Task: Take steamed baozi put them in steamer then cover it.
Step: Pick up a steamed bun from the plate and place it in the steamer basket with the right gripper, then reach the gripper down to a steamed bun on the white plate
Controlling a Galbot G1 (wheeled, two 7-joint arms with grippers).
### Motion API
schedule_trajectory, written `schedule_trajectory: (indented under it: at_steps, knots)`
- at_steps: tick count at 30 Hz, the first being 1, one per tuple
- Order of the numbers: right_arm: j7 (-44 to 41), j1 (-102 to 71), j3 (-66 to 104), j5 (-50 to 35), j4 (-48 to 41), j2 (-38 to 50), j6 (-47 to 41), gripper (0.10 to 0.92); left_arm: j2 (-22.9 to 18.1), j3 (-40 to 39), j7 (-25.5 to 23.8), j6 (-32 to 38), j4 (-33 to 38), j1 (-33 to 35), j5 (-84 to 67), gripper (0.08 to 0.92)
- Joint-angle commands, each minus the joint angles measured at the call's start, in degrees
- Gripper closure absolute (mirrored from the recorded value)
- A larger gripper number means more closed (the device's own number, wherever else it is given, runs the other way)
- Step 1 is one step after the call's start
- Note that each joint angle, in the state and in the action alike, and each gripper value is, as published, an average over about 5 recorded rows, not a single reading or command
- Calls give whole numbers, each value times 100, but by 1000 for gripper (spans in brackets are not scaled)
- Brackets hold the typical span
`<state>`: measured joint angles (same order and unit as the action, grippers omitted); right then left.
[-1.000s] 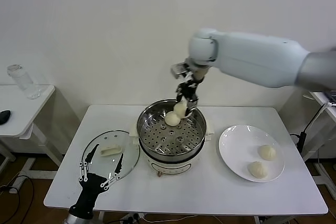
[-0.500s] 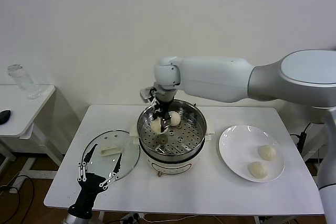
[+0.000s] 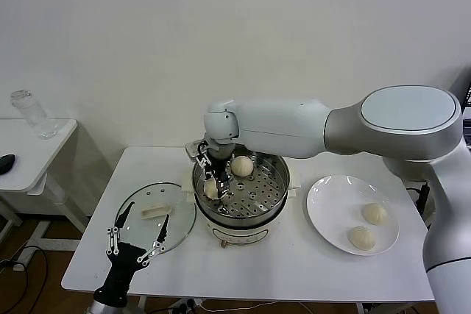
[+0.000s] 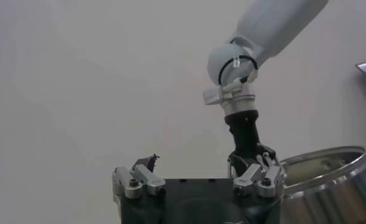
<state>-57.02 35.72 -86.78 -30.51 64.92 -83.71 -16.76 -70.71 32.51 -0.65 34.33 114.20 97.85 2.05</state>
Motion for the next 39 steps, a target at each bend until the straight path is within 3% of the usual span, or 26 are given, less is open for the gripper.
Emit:
schedule_trajectory:
  at_steps: [1,7,15,23,30,39]
  knots:
    - [23,111,69,81,199,198,-4,209,9,38,1,9,3,11,-5,177]
    - [-552,641,554,482,860,1312,226,203,3,24,1,-20,15,8,-2,177]
    - [-1723,1147,803,1401,1267,3435,985,203,24,-26,-3,-34,17,-6,28,177]
    - [-1960,413,834,2105,1299,5049,1319,203,24,-43,-3,-55,-14,-36,56,177]
    - [-1698,-1093,1259,2571,1139,5598,1629,203,17,-18,-2,-83,-19,-43,60,177]
    - [-1605,-1999,1752,2729,1025,5551,1706,203,-2,-31,-2,-80,-72,-52,60,177]
